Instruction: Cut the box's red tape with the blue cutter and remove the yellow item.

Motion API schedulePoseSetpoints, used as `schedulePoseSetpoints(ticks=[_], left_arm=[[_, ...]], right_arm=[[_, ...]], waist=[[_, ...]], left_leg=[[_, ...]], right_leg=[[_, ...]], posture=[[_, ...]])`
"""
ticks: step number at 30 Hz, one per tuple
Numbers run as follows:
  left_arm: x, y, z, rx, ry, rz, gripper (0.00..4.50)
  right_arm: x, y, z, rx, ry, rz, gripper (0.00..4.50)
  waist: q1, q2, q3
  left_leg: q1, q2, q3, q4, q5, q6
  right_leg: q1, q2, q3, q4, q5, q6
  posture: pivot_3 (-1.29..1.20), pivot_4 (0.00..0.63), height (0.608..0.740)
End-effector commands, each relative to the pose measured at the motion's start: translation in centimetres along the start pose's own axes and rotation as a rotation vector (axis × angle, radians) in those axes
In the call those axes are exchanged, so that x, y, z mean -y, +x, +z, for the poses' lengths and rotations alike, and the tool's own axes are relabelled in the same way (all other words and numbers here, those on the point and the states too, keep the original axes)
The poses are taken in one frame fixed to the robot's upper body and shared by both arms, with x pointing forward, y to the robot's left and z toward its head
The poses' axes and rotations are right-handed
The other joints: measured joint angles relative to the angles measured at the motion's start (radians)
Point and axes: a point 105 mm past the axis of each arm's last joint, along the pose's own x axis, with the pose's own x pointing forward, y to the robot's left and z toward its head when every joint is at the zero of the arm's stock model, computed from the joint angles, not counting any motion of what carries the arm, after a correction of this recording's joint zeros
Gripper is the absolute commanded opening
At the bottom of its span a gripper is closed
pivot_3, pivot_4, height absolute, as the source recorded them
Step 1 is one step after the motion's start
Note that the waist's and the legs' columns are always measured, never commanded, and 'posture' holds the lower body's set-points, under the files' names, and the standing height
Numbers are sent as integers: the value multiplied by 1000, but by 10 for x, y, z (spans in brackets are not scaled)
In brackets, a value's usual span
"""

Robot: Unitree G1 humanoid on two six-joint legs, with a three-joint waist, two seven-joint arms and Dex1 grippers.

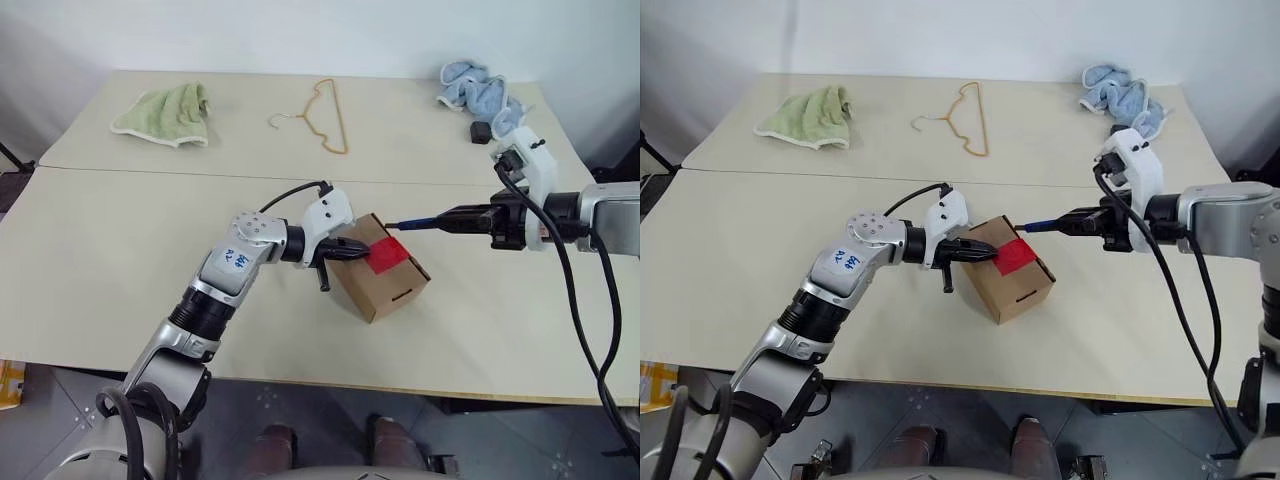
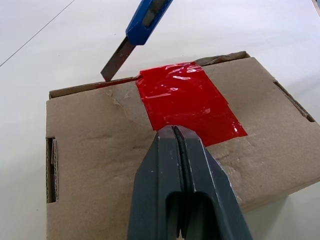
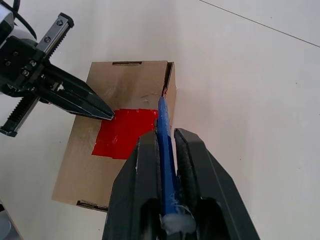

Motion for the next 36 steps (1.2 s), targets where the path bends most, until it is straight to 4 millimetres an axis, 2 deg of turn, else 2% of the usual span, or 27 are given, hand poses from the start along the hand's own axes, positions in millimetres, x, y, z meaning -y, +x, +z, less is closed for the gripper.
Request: schedulePoseSetpoints(ticks=[1,6,15,25,33,36], left_arm=[[3,2,-4,-15,-2,-6,0],[4,2,-4,-13,-2,-7,0],[3,1,-4,-14,1,-5,0],[2,0,-5,-17,1,-1,0],[4,4,-5,-11,1,-3,0],[5,5,-6,-10,-1,-6,0]], right_arm=[[1,-11,20,76,-40,-21,153],[1,-11,26,92,-49,-22,153],[-7,-3,9,39,-30,30,153],[-8,-2,3,9,-21,30,153],[-12,0,0,-135,-48,43,153],[-14,3,7,-164,-50,58,153]], waist=[[0,0,0],[0,0,0],[0,0,0],[0,0,0],[-2,0,0],[-2,0,0]], left_leg=[[0,0,0,0,0,0],[0,0,0,0,0,0],[0,0,0,0,0,0],[0,0,0,1,0,0],[0,0,0,1,0,0],[0,0,0,1,0,0]], right_leg=[[0,0,0,0,0,0],[0,0,0,0,0,0],[0,0,0,1,0,0],[0,0,0,1,0,0],[0,0,0,1,0,0],[0,0,0,1,0,0]], posture=[[0,150,740],[0,150,740],[0,150,740],[0,150,740],[0,150,740],[0,150,740]])
